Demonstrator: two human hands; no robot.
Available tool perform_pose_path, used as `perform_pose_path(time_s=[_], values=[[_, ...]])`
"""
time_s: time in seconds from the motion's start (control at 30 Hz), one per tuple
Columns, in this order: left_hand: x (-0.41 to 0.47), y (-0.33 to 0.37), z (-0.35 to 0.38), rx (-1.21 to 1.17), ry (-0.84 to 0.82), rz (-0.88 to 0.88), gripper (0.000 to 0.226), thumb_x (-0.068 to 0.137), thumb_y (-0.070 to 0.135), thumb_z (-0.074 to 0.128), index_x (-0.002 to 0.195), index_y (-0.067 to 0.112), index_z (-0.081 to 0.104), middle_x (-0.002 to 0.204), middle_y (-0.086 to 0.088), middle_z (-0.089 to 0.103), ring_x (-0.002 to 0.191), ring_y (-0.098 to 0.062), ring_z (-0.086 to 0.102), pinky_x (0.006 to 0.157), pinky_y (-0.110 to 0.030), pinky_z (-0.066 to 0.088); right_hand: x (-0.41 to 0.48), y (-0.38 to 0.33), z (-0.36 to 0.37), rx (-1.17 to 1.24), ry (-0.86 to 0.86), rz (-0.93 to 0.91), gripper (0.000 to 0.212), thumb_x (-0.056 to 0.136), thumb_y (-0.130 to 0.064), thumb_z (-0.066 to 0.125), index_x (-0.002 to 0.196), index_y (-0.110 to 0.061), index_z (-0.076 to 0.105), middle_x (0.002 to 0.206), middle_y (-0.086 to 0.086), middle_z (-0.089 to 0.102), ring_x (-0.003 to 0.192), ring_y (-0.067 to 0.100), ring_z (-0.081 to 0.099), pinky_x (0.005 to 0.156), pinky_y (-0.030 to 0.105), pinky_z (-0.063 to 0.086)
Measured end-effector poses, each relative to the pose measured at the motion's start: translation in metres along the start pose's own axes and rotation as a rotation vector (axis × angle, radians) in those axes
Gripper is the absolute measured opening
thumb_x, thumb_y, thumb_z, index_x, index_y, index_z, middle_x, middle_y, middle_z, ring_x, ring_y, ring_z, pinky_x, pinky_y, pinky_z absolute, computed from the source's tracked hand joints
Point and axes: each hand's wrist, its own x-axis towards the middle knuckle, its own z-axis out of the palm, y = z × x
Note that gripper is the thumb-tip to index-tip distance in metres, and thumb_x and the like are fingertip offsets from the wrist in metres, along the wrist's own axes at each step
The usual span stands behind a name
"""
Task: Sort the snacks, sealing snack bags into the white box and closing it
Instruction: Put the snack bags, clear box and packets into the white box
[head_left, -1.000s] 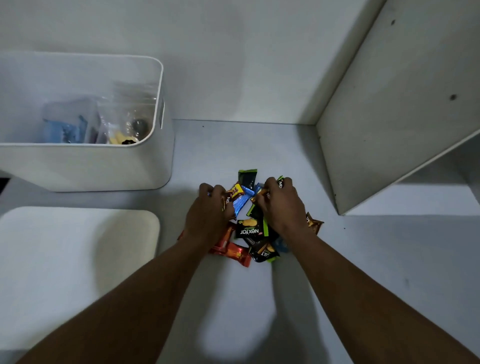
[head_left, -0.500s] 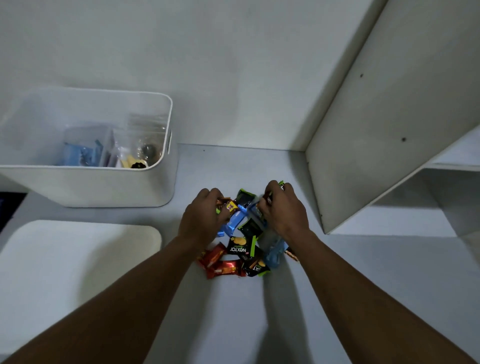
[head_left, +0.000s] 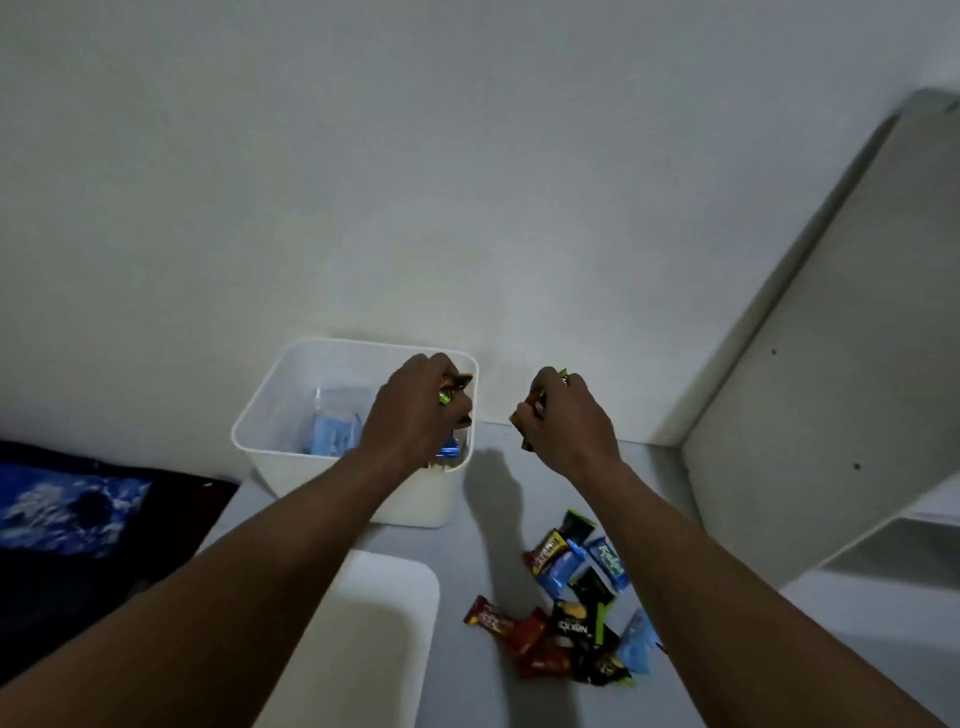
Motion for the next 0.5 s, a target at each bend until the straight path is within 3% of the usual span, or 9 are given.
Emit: perform_pose_path(time_s=[0.2,0.3,0.4,0.5], values=[[0.039,-0.062,-0.039,0.026,0.047,-0.118,0.022,0.088,0.023,0.066,0.105,0.01,0.064,0.101,-0.009,0.063,0.088,-0.024,0.058,0.076,-0.034,0.047,0.031,-0.07,0.043,0.019,-0.043,-0.04,0.022,0.094,-0.036,0.055,0.107,-0.018,0.05,0.104,0.007,0.05,0.082,0.03,0.058,0.066,0.033,0.046],[0.051,-0.09,-0.038,0.03,0.037,-0.148,0.023,0.089,0.022,0.064,0.107,0.008,0.063,0.097,-0.005,0.059,0.085,-0.019,0.054,0.074,-0.029,0.04,0.043,-0.086,0.073,0.025,-0.109,-0.091,0.024,0.095,-0.038,0.056,0.107,-0.018,0.051,0.103,0.005,0.049,0.081,0.028,0.058,0.066,0.034,0.048],[0.054,-0.12,-0.029,0.024,0.017,-0.167,0.023,0.088,0.024,0.064,0.106,0.01,0.063,0.098,-0.005,0.06,0.086,-0.019,0.054,0.075,-0.028,0.039,0.049,-0.092,0.101,0.005,-0.229,-0.156,0.027,0.095,-0.036,0.057,0.111,-0.015,0.052,0.1,0.004,0.047,0.08,0.026,0.053,0.066,0.032,0.041],[0.051,-0.141,-0.02,0.011,-0.028,-0.192,0.024,0.09,0.024,0.064,0.108,0.009,0.063,0.102,-0.009,0.062,0.086,-0.019,0.054,0.076,-0.028,0.04,0.049,-0.09,0.12,-0.03,-0.398,-0.173,0.023,0.096,-0.03,0.058,0.111,-0.013,0.057,0.108,0.011,0.06,0.086,0.023,0.055,0.07,0.029,0.04]])
